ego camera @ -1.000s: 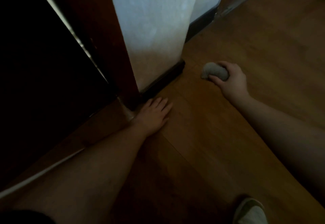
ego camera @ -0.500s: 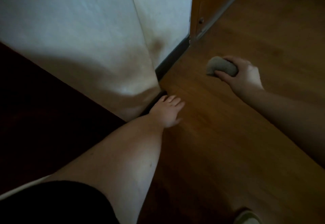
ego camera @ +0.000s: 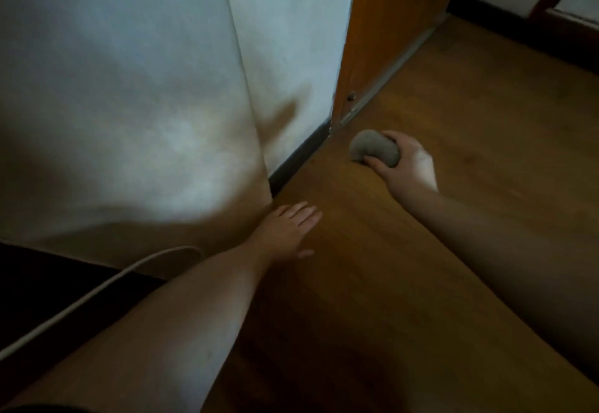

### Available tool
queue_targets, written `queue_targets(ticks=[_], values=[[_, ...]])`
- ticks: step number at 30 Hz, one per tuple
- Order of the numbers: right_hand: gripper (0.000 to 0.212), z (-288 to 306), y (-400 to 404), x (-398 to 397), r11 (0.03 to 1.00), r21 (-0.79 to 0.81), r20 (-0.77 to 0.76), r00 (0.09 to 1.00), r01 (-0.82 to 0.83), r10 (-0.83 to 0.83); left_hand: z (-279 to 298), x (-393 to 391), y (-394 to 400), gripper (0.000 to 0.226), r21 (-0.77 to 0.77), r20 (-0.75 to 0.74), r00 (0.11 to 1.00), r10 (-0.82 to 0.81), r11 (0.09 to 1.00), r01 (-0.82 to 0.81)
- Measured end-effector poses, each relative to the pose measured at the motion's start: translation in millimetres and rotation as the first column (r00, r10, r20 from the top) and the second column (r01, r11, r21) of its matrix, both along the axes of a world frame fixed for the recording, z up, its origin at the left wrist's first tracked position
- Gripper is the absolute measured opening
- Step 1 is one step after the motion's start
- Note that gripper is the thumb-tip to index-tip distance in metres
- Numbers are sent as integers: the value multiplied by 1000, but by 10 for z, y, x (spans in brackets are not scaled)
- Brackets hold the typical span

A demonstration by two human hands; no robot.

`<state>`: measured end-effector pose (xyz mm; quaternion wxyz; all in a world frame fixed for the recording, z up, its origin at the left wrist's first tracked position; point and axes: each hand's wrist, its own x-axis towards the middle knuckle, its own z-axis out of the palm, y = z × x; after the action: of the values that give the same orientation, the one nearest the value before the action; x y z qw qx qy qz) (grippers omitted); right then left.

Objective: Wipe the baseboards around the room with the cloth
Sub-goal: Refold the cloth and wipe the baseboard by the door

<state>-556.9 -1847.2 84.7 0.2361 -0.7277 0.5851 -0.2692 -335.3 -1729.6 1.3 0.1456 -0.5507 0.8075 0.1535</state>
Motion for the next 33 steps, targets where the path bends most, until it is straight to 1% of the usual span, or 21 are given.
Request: queue_targets(ticks=[2,4,7,10,13,14,16,19,21,24,27,29,33], values=[[55,-139,-17,153,999,32,18,999,-29,28,2,63,72,78,-32,-39,995,92,995,-93],[53,-446,-124,279,998,38,45,998,-47,45,-86,106,22,70,-89,-70,984,165,981,-171],[52,-961,-351,434,999,34,102,995,-20,17,-352,8,-84,69,-136,-65,984,163,976,-170],[53,-1441,-551,508,998,49,157,986,49,-56,-664,-38,-191,72,-119,-82,979,189,973,-198],[55,-1729,-755,551,992,81,184,976,100,-114,-836,-23,-333,76,-124,-94,967,236,961,-247],[55,-1792,-815,569,991,88,170,979,98,-112,-860,-35,-385,78,-122,-90,967,240,961,-250],[56,-1886,-942,617,993,106,134,989,55,-69,-914,-74,-483,84,-125,-92,949,301,942,-311],[57,-1991,-1146,653,993,112,104,994,21,-33,-945,-127,-635,85,-114,-104,918,383,912,-393],[57,-2072,-1281,665,992,127,82,996,18,-29,-970,-151,-679,83,-131,-65,921,384,912,-389],[58,-2190,-1467,659,982,176,55,996,63,-74,-1011,-152,-650,77,-180,-70,918,391,900,-397],[58,-2288,-1634,675,980,191,17,998,54,-59,-1095,-132,-500,72,-232,-23,946,323,919,-320],[57,-2316,-1739,724,981,191,-3,1000,28,-28,-1163,-125,-395,71,-231,24,956,293,932,-280],[57,-2330,-1942,879,985,171,2,1000,20,-20,-1291,-143,-269,73,-196,31,950,310,934,-298]])
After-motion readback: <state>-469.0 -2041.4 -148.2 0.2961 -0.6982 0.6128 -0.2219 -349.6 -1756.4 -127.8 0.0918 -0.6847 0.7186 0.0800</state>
